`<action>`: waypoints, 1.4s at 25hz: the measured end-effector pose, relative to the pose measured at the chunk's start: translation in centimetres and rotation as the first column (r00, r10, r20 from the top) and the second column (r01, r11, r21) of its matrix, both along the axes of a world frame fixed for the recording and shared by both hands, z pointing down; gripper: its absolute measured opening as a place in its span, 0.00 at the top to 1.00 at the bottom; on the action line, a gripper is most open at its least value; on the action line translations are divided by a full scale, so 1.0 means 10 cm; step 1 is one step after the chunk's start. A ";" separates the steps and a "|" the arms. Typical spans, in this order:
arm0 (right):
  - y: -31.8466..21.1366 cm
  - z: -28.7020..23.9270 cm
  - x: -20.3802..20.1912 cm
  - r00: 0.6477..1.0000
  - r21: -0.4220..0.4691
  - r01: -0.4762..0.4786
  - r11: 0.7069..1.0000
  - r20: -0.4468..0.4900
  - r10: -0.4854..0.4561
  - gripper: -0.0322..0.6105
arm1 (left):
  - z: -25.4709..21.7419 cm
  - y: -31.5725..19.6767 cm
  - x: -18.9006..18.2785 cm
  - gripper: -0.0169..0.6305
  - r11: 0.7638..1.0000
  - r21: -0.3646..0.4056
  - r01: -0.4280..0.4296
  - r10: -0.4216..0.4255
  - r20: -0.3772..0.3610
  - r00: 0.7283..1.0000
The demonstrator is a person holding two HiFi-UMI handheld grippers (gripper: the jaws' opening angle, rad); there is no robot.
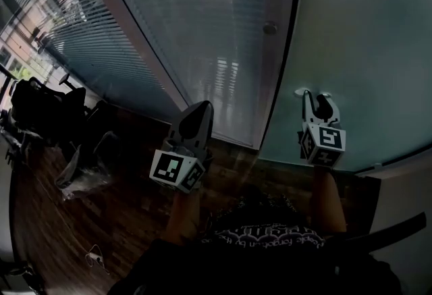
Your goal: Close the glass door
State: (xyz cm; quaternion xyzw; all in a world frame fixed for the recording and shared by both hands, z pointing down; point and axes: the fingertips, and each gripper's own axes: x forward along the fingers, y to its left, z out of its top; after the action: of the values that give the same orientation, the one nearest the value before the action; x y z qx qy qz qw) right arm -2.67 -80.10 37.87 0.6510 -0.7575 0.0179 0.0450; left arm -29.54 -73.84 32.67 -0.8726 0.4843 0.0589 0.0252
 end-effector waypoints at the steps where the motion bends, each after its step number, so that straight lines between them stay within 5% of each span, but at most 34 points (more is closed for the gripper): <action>1: -0.03 -0.01 0.01 1.000 0.001 -0.003 1.000 0.000 0.003 0.77 | 0.00 -0.02 0.00 0.97 1.000 0.000 0.002 -0.002 0.003 1.000; 35: -0.69 -0.03 0.19 1.000 0.002 -0.001 1.000 0.008 0.001 0.76 | 0.01 -0.45 0.08 0.97 1.000 -0.014 0.021 -0.021 0.013 1.000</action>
State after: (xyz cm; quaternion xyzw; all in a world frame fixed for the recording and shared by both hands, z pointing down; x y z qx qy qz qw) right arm -0.73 -87.03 37.56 0.6513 -0.7575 0.0198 0.0410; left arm -28.73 -78.39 32.78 -0.8679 0.4938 0.0495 0.0228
